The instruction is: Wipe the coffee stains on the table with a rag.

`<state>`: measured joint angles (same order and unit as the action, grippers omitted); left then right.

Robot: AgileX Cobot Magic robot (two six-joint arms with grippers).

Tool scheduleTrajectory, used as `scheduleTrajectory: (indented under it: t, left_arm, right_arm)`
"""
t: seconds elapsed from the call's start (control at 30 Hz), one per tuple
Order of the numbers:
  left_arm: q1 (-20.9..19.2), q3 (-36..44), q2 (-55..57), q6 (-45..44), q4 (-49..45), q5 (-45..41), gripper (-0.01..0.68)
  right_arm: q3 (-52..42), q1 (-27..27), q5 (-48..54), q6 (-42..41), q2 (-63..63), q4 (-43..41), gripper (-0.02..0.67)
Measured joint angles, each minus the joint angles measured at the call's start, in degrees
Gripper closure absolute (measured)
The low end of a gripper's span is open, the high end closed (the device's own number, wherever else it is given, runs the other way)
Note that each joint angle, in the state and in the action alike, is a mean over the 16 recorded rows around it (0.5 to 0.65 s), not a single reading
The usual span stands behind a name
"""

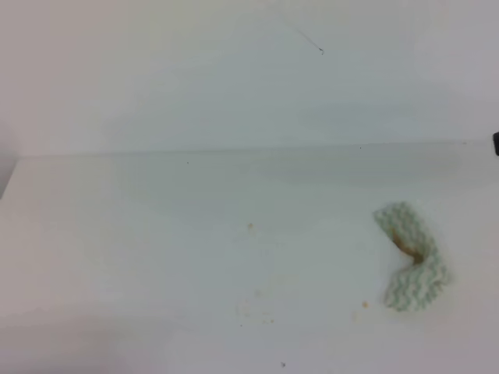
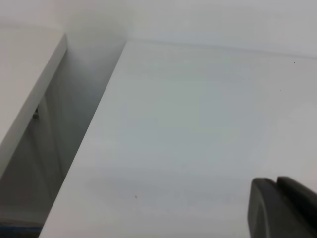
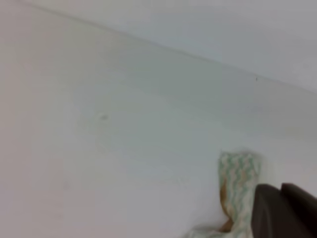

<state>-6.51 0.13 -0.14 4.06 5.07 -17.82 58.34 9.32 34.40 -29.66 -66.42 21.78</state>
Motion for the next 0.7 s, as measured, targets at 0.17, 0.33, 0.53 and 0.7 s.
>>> scheduleTrajectory:
  t: [0.17,0.33,0.53,0.7]
  left_arm:
    - [0.0,0.0,0.0,0.0,0.0,0.0,0.675]
    - [0.0,0.0,0.0,0.0,0.0,0.0,0.675]
    - [0.0,-0.1,0.1,0.0,0.0,-0.1,0.675]
    - [0.0,-0.1,0.1,0.0,0.0,-0.1,0.675]
  right_arm:
    - [-2.6,0.0,2.4,1.5,11.2,-1.7,0.646]
    - [-9.0,0.0,0.0,3.6,22.8,-3.9,0.646]
    - [-21.7,0.0,-12.0,5.7,34.4,-6.2,0.647]
    - [-32.6,0.0,-26.1,6.3,39.9,-6.7,0.647]
